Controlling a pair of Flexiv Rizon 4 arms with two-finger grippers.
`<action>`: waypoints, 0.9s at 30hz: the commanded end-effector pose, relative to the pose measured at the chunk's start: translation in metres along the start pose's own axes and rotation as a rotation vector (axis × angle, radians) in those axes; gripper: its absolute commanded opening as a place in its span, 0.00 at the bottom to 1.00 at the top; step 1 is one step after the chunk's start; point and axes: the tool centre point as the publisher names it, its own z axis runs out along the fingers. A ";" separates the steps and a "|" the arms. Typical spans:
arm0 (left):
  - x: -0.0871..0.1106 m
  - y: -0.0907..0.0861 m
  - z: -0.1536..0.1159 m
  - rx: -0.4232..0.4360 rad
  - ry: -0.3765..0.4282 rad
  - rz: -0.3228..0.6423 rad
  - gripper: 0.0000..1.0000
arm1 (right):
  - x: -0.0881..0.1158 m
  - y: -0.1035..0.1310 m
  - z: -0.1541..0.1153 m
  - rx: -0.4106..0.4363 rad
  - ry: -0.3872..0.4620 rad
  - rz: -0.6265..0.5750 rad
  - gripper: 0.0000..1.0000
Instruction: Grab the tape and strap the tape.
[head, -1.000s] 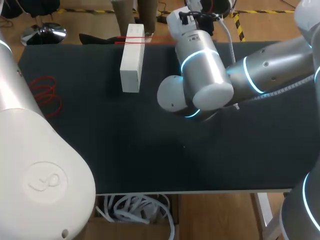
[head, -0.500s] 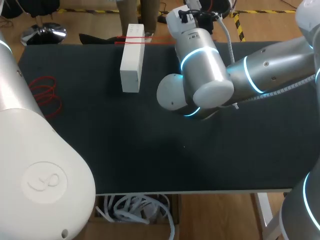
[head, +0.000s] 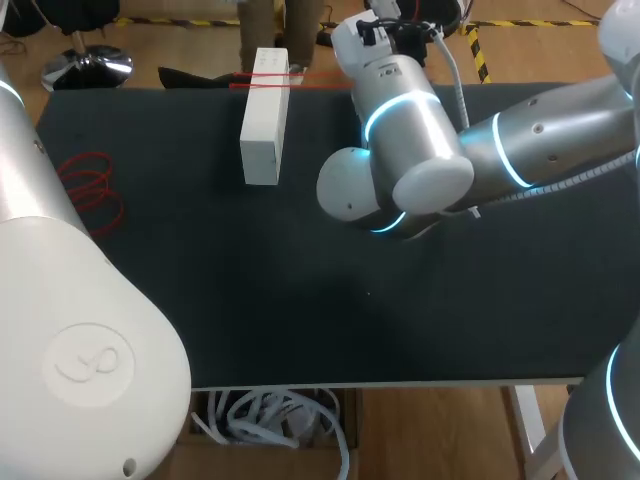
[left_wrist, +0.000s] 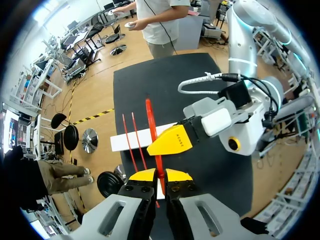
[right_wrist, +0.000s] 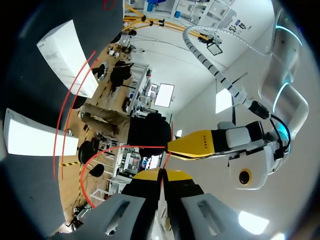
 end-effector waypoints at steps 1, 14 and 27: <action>0.000 -0.002 -0.001 -0.004 0.002 -0.001 0.00 | -0.006 -0.002 -0.001 -0.009 0.010 -0.003 0.00; 0.000 -0.002 -0.001 -0.004 0.002 -0.001 0.00 | -0.008 -0.006 -0.001 0.007 -0.001 0.002 0.00; 0.000 -0.002 -0.001 -0.004 0.002 -0.001 0.00 | -0.007 -0.008 -0.001 0.021 -0.007 0.017 0.00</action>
